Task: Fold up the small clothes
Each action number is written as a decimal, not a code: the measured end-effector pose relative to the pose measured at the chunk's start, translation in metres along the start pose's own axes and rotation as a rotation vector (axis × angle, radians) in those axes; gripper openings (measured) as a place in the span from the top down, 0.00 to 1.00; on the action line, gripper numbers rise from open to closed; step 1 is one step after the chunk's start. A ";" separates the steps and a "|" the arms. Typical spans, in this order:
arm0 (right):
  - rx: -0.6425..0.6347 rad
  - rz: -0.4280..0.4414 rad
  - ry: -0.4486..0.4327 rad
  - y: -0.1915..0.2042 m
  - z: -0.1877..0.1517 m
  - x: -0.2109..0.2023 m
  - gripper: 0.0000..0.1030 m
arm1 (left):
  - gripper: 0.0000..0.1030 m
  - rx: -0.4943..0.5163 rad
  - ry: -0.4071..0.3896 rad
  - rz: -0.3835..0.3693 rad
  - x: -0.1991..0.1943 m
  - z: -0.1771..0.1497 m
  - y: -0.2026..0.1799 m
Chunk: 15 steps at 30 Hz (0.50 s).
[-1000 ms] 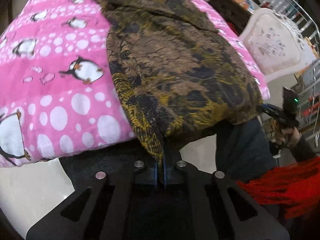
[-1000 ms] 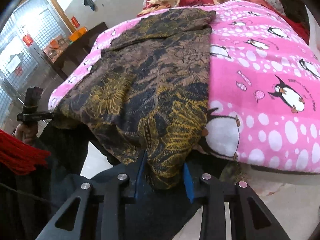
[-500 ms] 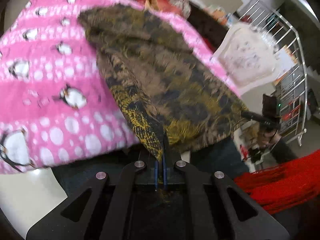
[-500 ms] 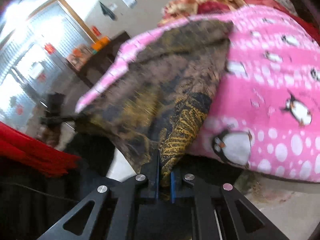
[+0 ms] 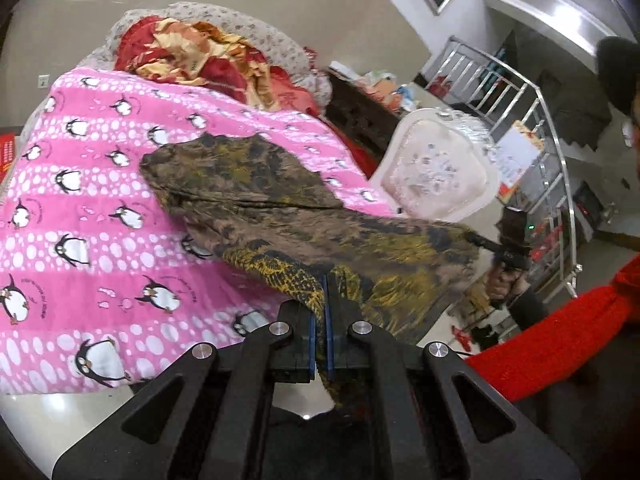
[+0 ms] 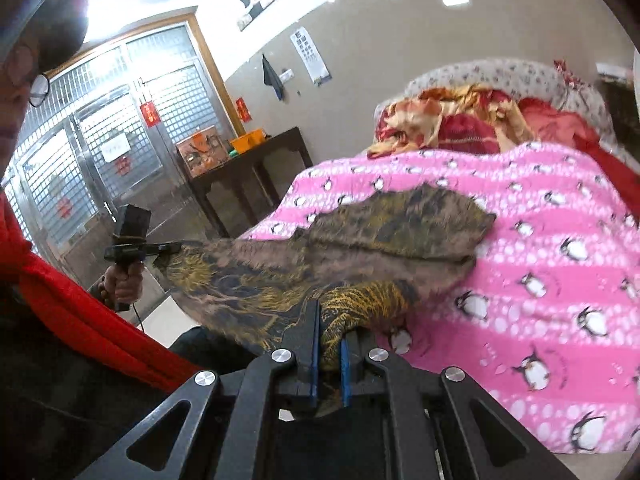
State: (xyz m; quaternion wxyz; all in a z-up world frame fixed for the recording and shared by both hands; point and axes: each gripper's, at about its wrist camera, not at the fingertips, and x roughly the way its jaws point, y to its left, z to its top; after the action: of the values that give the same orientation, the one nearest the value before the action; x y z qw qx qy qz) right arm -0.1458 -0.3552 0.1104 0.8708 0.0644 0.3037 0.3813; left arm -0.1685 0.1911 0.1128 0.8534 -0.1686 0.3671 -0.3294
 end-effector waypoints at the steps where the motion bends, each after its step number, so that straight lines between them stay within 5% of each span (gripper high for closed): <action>1: -0.005 -0.010 -0.002 -0.001 0.002 0.000 0.93 | 0.98 -0.017 -0.006 0.011 0.008 0.005 0.007; 5: 0.056 -0.089 -0.036 -0.038 0.020 0.022 0.93 | 0.98 -0.126 -0.031 0.155 0.056 0.042 0.050; 15: 0.142 -0.385 0.055 -0.162 0.113 0.205 0.93 | 0.98 -0.209 -0.022 0.395 0.177 0.167 0.163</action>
State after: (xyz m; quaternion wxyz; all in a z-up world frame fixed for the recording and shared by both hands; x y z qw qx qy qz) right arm 0.1280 -0.3112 0.0481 0.9123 0.0561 0.3600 0.1870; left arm 0.1166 0.1956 0.0475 0.8832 -0.1848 0.4156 -0.1142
